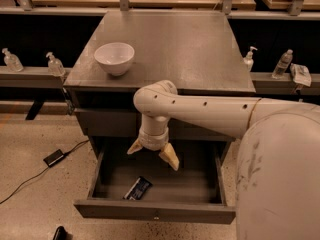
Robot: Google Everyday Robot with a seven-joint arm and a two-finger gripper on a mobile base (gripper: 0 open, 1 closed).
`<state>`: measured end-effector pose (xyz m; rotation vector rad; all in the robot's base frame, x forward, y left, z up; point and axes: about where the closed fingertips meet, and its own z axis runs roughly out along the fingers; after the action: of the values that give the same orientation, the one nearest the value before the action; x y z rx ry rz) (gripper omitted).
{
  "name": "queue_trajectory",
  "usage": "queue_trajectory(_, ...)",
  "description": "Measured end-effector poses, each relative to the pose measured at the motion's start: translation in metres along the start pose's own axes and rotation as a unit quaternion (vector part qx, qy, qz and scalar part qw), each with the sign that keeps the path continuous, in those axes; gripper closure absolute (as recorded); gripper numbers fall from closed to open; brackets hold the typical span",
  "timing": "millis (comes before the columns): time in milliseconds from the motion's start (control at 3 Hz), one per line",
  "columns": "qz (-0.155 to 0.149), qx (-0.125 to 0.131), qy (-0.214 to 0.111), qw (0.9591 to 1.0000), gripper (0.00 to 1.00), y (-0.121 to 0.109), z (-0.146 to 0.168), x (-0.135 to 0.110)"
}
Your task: Pick rxbar blueberry from middle drawer and place on counter
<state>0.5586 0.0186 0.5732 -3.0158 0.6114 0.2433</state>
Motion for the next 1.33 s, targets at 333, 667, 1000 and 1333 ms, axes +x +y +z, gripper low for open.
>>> queue_trajectory(333, 0.0, 0.0, 0.0, 1.0, 0.0, 0.0, 0.0, 0.0)
queue_trajectory(667, -0.013, 0.01, 0.013, 0.9998, 0.0, -0.005, 0.01, -0.002)
queue_trajectory(1000, -0.04, 0.032, 0.05, 0.9974, 0.0, -0.017, 0.041, -0.008)
queue_trajectory(1333, -0.059, 0.034, 0.078, 0.9946, 0.0, -0.033, 0.074, -0.005)
